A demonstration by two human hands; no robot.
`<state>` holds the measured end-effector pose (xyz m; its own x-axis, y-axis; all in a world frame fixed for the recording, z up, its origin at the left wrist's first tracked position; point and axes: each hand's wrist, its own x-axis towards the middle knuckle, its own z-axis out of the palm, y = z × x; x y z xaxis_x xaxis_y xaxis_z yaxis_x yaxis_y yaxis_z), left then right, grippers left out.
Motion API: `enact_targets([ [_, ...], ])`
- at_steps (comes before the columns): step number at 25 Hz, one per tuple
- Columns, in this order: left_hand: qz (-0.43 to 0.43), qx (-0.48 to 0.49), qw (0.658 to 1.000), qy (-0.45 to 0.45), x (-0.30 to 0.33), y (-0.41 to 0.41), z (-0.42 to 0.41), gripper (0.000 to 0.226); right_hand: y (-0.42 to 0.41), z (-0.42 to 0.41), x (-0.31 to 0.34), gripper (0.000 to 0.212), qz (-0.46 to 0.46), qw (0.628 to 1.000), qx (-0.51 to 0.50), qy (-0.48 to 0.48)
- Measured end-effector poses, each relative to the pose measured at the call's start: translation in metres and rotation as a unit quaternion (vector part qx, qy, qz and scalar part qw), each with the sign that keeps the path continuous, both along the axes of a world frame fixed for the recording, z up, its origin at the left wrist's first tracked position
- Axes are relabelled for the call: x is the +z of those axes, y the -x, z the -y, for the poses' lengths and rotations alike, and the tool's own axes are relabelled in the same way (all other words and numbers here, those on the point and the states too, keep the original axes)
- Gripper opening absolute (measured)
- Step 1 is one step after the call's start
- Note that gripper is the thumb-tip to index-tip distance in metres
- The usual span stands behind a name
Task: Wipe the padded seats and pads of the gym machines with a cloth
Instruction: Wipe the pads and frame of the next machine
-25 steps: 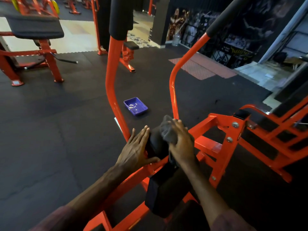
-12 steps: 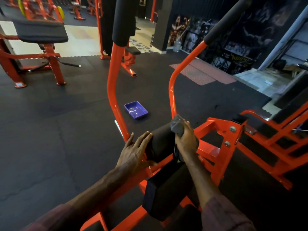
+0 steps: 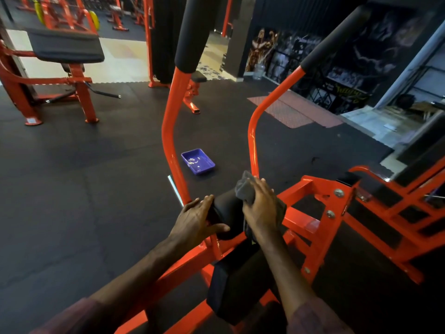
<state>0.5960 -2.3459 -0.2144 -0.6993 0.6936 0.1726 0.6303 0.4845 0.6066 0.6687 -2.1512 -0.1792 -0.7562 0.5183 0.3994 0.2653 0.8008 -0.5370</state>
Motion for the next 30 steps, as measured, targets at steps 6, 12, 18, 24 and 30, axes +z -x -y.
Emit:
enact_targets([
  [6, -0.006, 0.032, 0.998, -0.053, -0.01, -0.002, -0.002, 0.107, -0.019, 0.001, -0.014, 0.074, -0.007, 0.992, 0.122, -0.021],
  [12, -0.008, 0.035, 0.998, -0.06, -0.009, -0.001, -0.003, 0.103, -0.006, 0.018, -0.006, 0.074, 0.027, 0.998, 0.06, -0.012],
  [18, -0.065, 0.033, 0.996, -0.047, -0.014, -0.007, -0.006, 0.108, -0.014, -0.018, -0.012, 0.073, 0.0, 0.998, 0.063, -0.006],
  [24, -0.128, 0.026, 0.99, -0.053, -0.018, -0.015, -0.008, 0.091, -0.014, 0.043, -0.016, 0.068, 0.004, 0.997, 0.071, 0.022],
  [30, -0.108, 0.006, 0.991, -0.073, -0.019, -0.007, 0.001, 0.087, -0.006, -0.04, -0.007, 0.075, 0.013, 1.0, -0.011, 0.024],
])
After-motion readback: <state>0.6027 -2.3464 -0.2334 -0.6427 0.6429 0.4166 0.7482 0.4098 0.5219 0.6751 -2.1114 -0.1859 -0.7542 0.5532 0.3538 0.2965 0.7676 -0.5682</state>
